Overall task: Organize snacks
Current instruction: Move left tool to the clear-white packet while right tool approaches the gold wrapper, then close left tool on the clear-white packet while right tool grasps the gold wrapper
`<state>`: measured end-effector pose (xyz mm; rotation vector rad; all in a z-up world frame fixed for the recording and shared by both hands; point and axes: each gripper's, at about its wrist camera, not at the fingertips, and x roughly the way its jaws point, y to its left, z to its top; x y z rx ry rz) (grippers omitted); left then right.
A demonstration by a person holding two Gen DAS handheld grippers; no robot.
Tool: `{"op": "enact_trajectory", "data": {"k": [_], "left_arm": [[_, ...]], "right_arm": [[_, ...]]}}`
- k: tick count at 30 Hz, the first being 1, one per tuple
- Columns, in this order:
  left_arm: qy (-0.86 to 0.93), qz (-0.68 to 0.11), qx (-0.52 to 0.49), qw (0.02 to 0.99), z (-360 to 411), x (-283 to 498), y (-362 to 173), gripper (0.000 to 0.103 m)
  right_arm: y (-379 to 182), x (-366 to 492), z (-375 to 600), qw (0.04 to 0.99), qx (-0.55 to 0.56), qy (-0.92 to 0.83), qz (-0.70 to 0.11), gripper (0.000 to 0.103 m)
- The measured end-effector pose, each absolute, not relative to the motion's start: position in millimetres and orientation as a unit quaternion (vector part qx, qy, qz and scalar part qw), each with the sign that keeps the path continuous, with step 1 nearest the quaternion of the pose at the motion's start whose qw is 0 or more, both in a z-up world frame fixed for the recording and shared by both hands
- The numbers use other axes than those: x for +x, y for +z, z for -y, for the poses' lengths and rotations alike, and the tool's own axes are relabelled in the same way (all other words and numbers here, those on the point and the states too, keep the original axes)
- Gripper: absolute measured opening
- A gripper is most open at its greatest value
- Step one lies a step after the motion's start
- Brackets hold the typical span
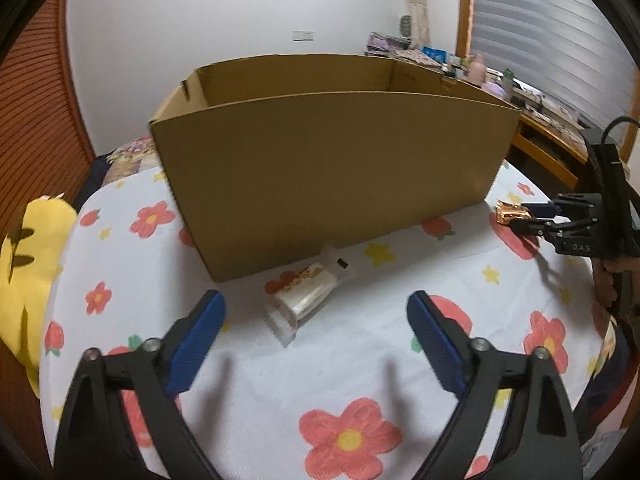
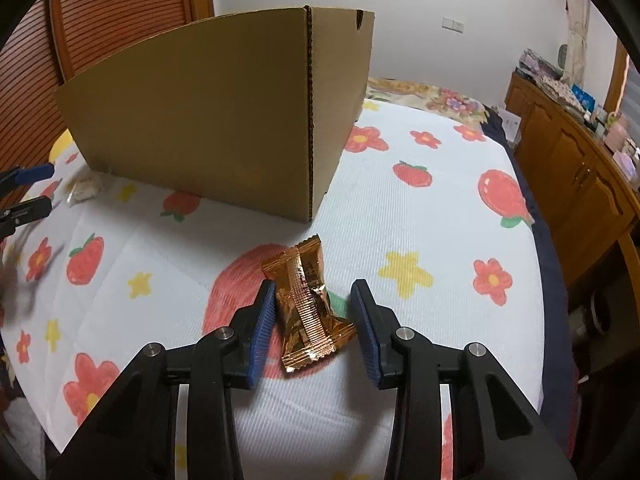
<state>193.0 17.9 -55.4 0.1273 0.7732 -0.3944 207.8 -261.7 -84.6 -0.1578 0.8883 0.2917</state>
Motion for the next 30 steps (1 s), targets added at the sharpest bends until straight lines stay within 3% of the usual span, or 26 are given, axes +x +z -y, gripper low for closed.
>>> {"op": "enact_trajectory", "data": {"k": [3, 5, 7, 30], "left_arm": [[-0.195, -0.378, 0.069, 0.902, -14.9, 197.7, -54.2, 0.075], [-0.198, -0.381, 0.071, 0.9, -13.4, 201.6, -54.6, 0.061], [-0.195, -0.388, 0.078, 0.897, -11.0, 206.3, -55.7, 0.058], [-0.202, -0.423, 0.114, 0.876, 6.3, 218.6, -75.6, 0.056]], "right_arm": [[-85.1, 207.3, 261.8, 0.89, -0.076, 0.141, -0.427, 0.038], [-85.1, 207.4, 261.8, 0.89, -0.076, 0.14, -0.427, 0.038], [-85.0, 206.9, 261.4, 0.89, -0.077, 0.14, -0.426, 0.038], [-85.1, 207.0, 259.5, 0.89, -0.076, 0.14, -0.427, 0.038]]}}
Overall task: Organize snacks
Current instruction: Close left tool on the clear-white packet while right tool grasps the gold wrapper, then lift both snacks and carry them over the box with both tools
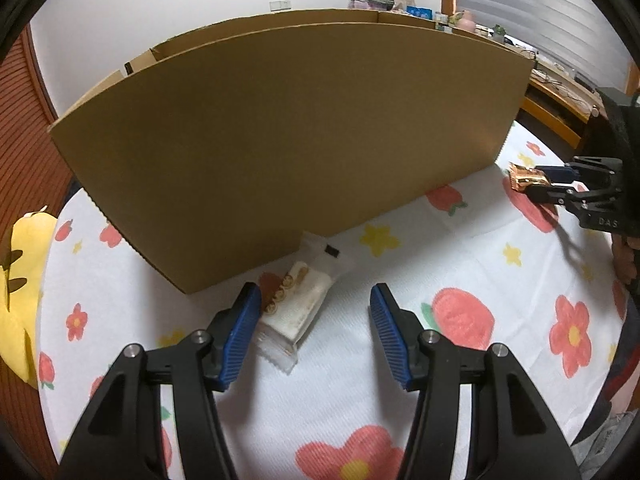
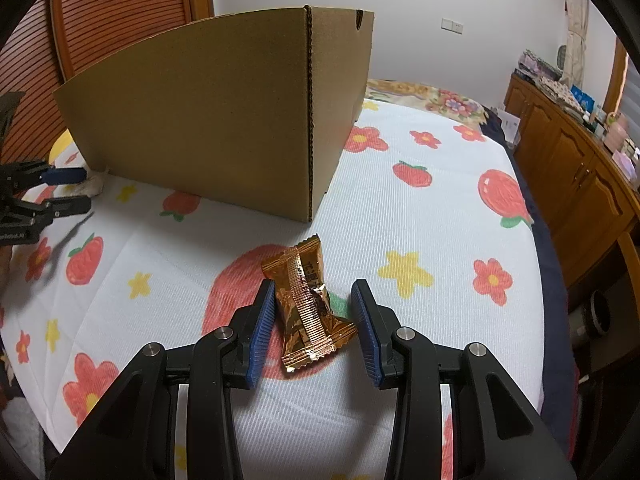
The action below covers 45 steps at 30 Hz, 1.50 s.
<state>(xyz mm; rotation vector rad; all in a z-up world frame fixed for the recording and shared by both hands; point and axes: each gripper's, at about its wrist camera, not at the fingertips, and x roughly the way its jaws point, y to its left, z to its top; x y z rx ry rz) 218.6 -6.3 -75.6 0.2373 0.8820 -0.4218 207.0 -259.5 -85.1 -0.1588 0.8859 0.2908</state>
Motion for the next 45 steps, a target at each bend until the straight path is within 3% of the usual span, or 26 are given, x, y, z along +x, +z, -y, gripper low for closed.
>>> {"op": "enact_trajectory", "data": {"k": [3, 5, 10, 12, 14, 31, 36, 40, 45], "left_arm": [[-0.21, -0.427, 0.109, 0.873, 4.7, 214.3, -75.6, 0.055], [-0.212, -0.43, 0.111, 0.87, 4.3, 212.1, -76.7, 0.047], [-0.198, -0.434, 0.117, 0.871, 1.8, 216.2, -78.3, 0.046], [-0.189, -0.434, 0.114, 0.874, 0.3, 219.0, -77.7, 0.039], [-0.186, -0.434, 0.11, 0.875, -1.5, 219.7, -77.4, 0.02], [-0.2, -0.423, 0.089, 0.879, -6.8, 191.8, -68.6, 0.019], [-0.209, -0.411, 0.085, 0.883, -2.4, 184.6, -59.3, 0.019], [-0.215, -0.403, 0.081, 0.886, 6.2, 180.8, -54.9, 0.019], [-0.221, -0.391, 0.075, 0.89, 10.4, 176.1, -43.1, 0.019]], "right_arm": [[-85.1, 206.8, 259.9, 0.89, -0.077, 0.14, -0.427, 0.038], [-85.1, 207.2, 259.5, 0.89, -0.076, 0.14, -0.427, 0.038], [-85.0, 207.2, 259.6, 0.89, -0.076, 0.14, -0.427, 0.038], [-85.0, 206.9, 260.0, 0.89, -0.076, 0.14, -0.427, 0.038], [-85.0, 207.0, 259.9, 0.89, -0.076, 0.14, -0.427, 0.038], [-85.1, 206.4, 259.0, 0.891, -0.077, 0.139, -0.426, 0.037], [-84.2, 205.9, 258.2, 0.89, -0.08, 0.14, -0.426, 0.032], [-83.3, 202.6, 255.5, 0.89, -0.098, 0.139, -0.422, 0.021], [-82.7, 198.7, 260.6, 0.887, -0.094, 0.14, -0.43, 0.019]]}}
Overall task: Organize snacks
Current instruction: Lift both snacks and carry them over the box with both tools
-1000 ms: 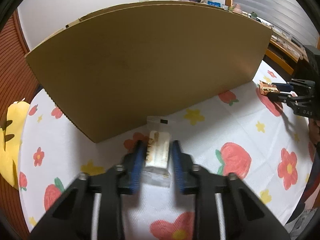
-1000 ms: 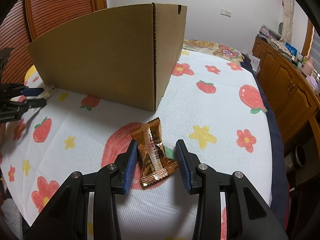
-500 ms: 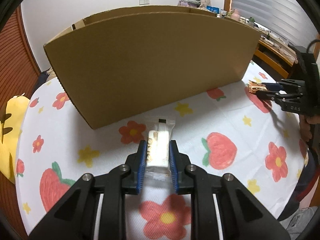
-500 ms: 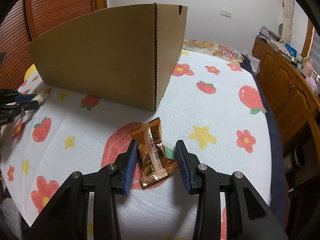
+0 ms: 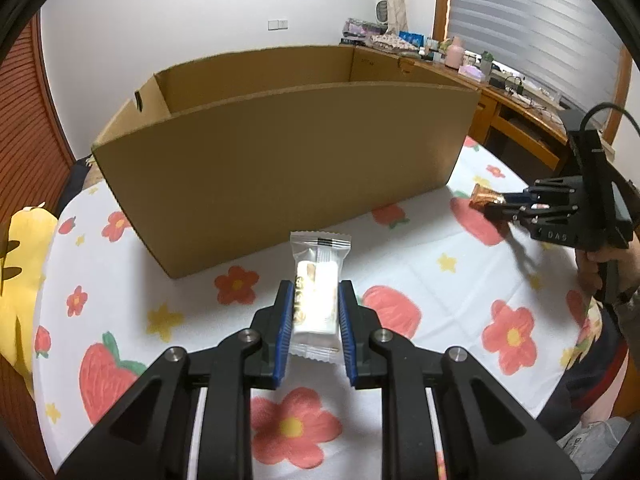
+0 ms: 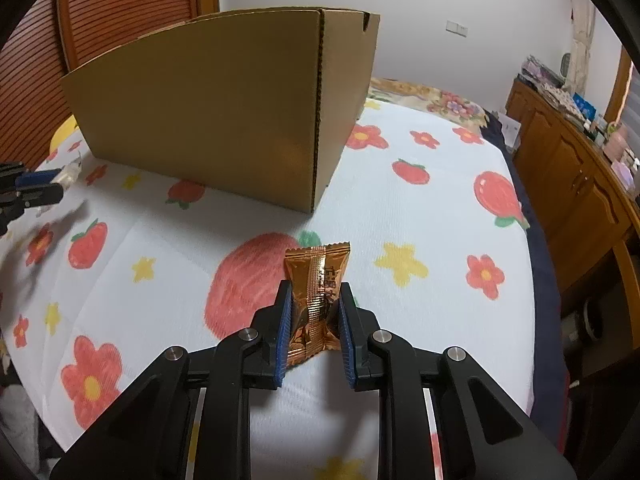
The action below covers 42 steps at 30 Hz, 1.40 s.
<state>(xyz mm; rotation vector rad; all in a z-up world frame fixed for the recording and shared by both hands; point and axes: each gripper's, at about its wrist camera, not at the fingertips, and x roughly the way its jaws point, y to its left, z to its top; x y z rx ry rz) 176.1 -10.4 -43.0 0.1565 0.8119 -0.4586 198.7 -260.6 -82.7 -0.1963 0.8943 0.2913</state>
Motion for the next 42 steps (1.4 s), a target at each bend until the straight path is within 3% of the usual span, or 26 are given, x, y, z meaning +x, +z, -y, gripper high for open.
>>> {"op": "enact_trajectory", "data": {"k": [7, 24, 42], "left_arm": [[-0.223, -0.365, 0.066, 0.901, 14.6, 174.7, -18.0, 0.019], [-0.195, -0.299, 0.039, 0.933, 9.8, 209.7, 56.3, 0.019], [-0.138, -0.32, 0.004, 0.937, -10.2, 259.5, 39.8, 0.019]], "right_arm": [[-64.8, 186.1, 268.6, 0.896, -0.071, 0.149, -0.412, 0.019], [45.4, 165.4, 228.9, 0.931, -0.075, 0.192, -0.301, 0.019], [47.0, 246.7, 198.3, 0.93, -0.059, 0.174, -0.32, 0.019]]}}
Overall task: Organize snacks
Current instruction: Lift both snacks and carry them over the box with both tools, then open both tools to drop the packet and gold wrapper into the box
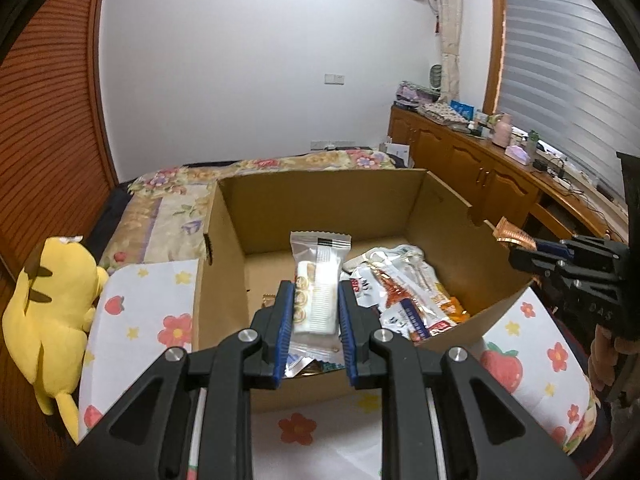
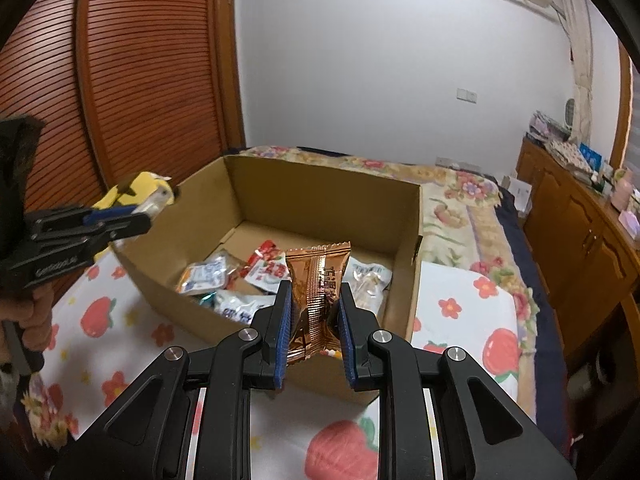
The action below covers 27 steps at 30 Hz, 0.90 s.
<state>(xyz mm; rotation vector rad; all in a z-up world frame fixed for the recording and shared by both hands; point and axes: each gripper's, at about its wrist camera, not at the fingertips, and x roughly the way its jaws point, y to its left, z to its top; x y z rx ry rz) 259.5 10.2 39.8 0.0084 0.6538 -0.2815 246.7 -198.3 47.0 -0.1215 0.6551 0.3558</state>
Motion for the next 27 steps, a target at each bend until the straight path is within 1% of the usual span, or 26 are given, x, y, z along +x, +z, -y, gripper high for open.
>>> {"op": "enact_trajectory", "data": {"k": [10, 27], "left_arm": [[-0.119, -0.334, 0.002, 0.935, -15.1, 270.8, 24.8, 0.019], [-0.112, -0.339, 0.012, 0.934, -8.5, 278.4, 18.3, 0.019]], "right_arm": [[36.6, 265.0, 197.6, 0.93, -0.066, 0.152, -0.327, 0.019], [25.9, 280.8, 181.5, 0.925, -0.071, 0.152, -0.34, 0.02]]}}
